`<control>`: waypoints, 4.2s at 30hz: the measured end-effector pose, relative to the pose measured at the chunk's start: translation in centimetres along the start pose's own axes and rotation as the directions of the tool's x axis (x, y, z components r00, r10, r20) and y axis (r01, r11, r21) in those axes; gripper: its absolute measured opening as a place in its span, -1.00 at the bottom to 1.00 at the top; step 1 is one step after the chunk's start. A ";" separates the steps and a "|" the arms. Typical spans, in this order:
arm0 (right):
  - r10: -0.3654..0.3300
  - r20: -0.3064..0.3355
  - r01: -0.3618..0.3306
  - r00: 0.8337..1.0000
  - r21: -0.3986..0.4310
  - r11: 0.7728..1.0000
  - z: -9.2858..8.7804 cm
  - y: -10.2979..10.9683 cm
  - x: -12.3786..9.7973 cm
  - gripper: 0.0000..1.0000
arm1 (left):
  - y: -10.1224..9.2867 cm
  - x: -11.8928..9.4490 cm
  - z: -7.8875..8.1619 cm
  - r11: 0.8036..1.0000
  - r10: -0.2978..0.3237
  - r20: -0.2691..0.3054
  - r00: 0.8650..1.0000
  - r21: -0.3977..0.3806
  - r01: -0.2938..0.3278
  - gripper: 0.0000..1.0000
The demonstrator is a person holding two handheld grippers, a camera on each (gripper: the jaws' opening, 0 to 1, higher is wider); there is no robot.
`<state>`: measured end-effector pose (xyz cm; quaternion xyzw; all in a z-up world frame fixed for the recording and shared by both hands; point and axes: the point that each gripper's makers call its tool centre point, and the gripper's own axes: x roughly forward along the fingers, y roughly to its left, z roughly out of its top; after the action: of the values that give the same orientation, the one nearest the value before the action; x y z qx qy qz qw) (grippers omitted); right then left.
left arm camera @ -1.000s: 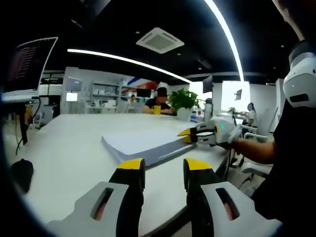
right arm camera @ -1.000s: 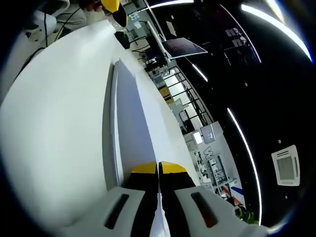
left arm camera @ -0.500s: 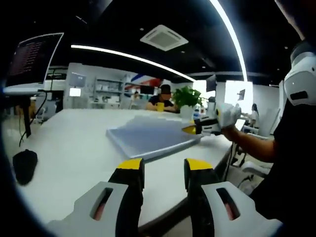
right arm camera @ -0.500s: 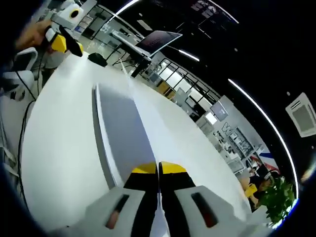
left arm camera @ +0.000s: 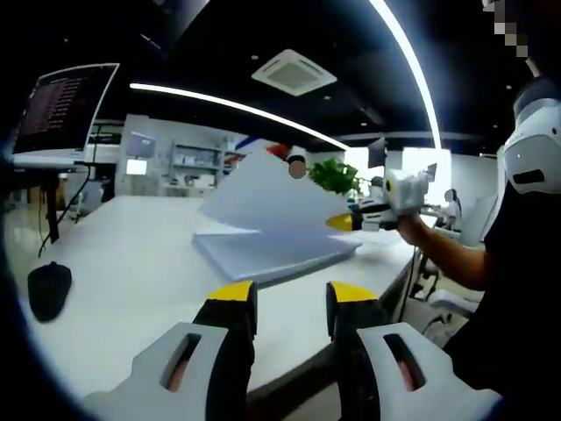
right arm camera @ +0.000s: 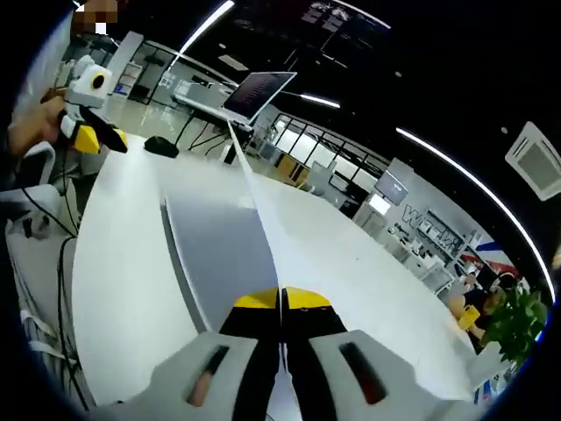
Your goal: Grasp the top corner of one sheet in the document stack and pull a single sheet out from the document stack, separating that one sheet from the rest and lifting it clear until the single sheet is fully removed from the stack
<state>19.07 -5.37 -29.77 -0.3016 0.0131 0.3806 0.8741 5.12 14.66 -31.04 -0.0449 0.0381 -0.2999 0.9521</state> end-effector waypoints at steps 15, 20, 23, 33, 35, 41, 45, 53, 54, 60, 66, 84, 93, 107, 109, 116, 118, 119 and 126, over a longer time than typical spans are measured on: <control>0.078 0.137 -0.111 0.988 0.257 0.960 4.6 -1.1 -3.4 -0.97 | -0.4 0.0 -0.3 1.000 -0.011 -0.006 1.000 0.013 0.011 -0.33; 0.128 0.141 -0.167 0.982 0.310 0.936 5.0 -1.0 -4.3 -0.97 | -0.5 -0.1 -0.1 1.000 -0.011 0.001 1.000 0.011 0.011 -0.33; 0.147 0.151 -0.192 0.978 0.352 0.916 5.0 -1.3 -4.7 -0.97 | -0.5 -0.2 -0.1 1.000 -0.009 -0.006 1.000 0.022 0.009 -0.33; 0.129 0.191 -0.193 0.973 0.370 0.909 6.7 -2.6 -6.7 -0.97 | 0.2 0.0 -0.2 0.999 0.015 -0.026 1.000 0.051 -0.013 -0.34; 0.117 0.188 -0.179 0.975 0.354 0.918 7.1 -3.2 -7.4 -0.97 | 0.3 0.1 -0.4 0.998 0.020 -0.033 0.999 0.058 -0.018 -0.33; 0.111 0.214 -0.184 0.971 0.360 0.915 8.2 -4.9 -10.0 -0.97 | -0.2 0.5 -0.4 0.999 -0.006 -0.015 1.000 0.049 0.007 -0.32; 0.091 0.233 -0.176 0.968 0.376 0.910 8.9 -6.4 -11.9 -0.97 | -0.1 0.5 0.2 0.999 -0.005 0.022 1.000 0.046 0.004 -0.20; 0.050 0.282 -0.177 0.958 0.446 0.877 10.1 -8.6 -15.7 -0.97 | 1.2 0.4 1.4 0.997 0.043 0.099 0.994 0.057 -0.049 -0.12; 0.046 0.285 -0.175 0.958 0.449 0.876 10.2 -8.8 -16.0 -0.97 | 1.1 0.4 1.4 0.997 0.042 0.097 0.994 0.059 -0.048 -0.12; 0.030 0.274 -0.164 0.961 0.481 0.861 9.7 -10.1 -17.6 -0.97 | 1.2 0.7 1.4 0.997 0.053 0.103 0.993 0.044 -0.058 0.05; 0.090 0.318 -0.275 0.944 0.604 0.748 9.2 -10.3 -18.5 -0.97 | 0.7 1.0 1.3 0.997 0.035 0.091 0.995 0.067 -0.041 0.01; -0.073 0.367 -0.345 0.927 0.914 0.214 -2.2 -16.2 -18.4 -0.97 | 1.0 0.8 0.8 0.998 0.042 0.079 0.996 0.035 -0.045 0.00; -0.153 0.287 -0.271 0.946 0.955 0.118 -7.6 -18.7 -19.3 -0.97 | 0.4 1.0 1.3 0.999 0.023 0.092 0.995 0.037 -0.027 -0.01; -0.011 0.039 -0.038 0.999 0.995 0.094 -15.3 -19.4 -19.2 -0.96 | 1.2 1.2 1.0 0.999 0.025 0.084 0.996 0.030 -0.027 -0.03; 0.015 -0.021 0.019 1.000 0.993 0.118 -16.3 -18.7 -19.2 -0.96 | 1.3 1.2 0.7 0.999 0.027 0.078 0.997 0.026 -0.029 -0.04; 0.051 -0.199 0.184 0.979 0.960 0.214 -18.8 -16.5 -19.3 -0.97 | 1.0 1.3 0.3 1.000 0.023 0.074 0.997 0.020 -0.025 -0.05; 0.072 -0.270 0.241 0.960 0.931 0.273 -19.8 -16.1 -19.5 -0.97 | 0.9 1.2 0.4 1.000 0.021 0.075 0.997 0.020 -0.022 -0.05; 0.082 -0.308 0.270 0.948 0.912 0.309 -20.2 -15.8 -19.5 -0.97 | 0.9 1.3 0.4 1.000 0.021 0.074 0.997 0.020 -0.022 -0.05; 0.076 -0.416 0.353 0.906 0.844 0.404 -21.6 -16.5 -19.4 -0.96 | 0.9 1.3 0.3 1.000 0.020 0.068 0.998 0.021 -0.022 -0.06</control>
<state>20.89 -38.44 -34.02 0.1490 0.3643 0.1683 0.9038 6.76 14.67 -30.95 -0.0442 0.0032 -0.2886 0.9564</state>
